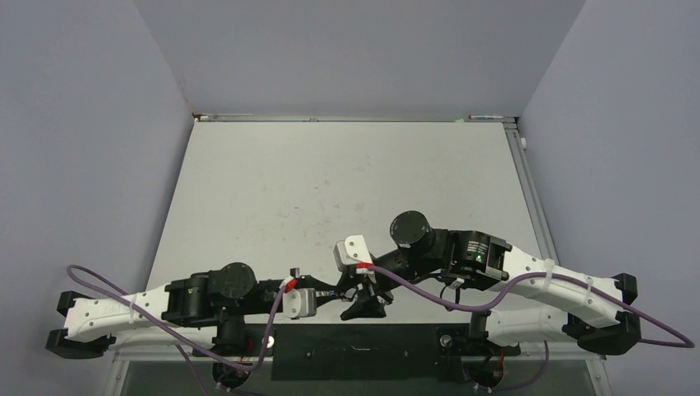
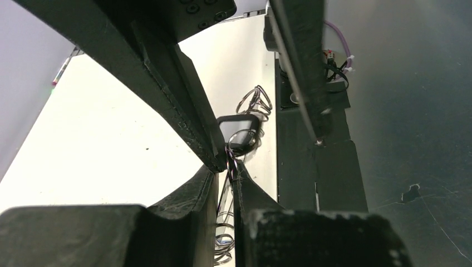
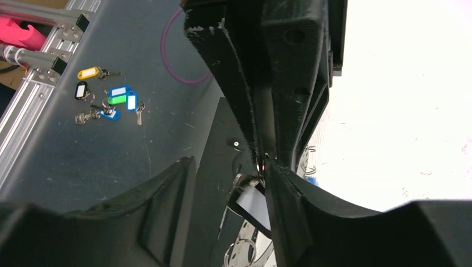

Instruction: Put the keys on the keyring

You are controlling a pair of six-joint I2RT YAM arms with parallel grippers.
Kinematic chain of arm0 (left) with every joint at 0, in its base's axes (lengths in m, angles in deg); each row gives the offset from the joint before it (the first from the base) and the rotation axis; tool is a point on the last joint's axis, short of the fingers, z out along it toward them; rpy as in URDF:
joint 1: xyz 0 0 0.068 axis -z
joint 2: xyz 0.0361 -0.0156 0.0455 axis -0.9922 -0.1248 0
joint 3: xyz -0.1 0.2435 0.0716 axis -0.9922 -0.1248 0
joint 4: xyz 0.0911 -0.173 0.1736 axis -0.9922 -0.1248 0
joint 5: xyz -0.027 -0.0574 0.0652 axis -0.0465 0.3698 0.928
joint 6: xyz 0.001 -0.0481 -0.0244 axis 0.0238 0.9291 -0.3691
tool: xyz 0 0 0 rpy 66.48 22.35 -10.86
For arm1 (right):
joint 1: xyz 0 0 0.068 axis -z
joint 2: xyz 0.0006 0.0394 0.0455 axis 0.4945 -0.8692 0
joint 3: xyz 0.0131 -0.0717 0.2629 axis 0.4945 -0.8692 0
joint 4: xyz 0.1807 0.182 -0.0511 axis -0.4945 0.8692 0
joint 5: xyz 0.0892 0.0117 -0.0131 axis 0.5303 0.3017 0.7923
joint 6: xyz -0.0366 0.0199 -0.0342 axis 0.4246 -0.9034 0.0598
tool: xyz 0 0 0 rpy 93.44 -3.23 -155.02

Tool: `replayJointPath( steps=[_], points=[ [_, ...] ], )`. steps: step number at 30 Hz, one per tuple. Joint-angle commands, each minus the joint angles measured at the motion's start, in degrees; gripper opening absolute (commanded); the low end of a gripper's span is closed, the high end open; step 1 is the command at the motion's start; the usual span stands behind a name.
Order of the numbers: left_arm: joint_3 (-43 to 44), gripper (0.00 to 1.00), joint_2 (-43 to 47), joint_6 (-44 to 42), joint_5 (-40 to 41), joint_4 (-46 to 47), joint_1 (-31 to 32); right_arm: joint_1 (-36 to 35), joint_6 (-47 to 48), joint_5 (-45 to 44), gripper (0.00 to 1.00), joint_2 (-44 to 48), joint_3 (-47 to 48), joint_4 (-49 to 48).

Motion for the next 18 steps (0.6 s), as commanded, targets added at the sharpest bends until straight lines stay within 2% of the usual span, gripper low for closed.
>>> replayJointPath(
  steps=[1,14,18],
  points=[
    [2.3,0.0,0.7,-0.1,0.9,3.1,-0.1,0.2,-0.8,-5.2,0.51,3.5,-0.4,-5.0],
    [1.1,0.0,1.6,0.0,-0.1,3.9,-0.1,0.2,-3.7,-15.9,0.52,10.4,-4.1,-9.9],
    [1.0,0.0,1.6,0.0,-0.1,4.0,-0.1,0.2,-3.9,-15.9,0.51,10.8,-4.7,-9.8]
  ],
)
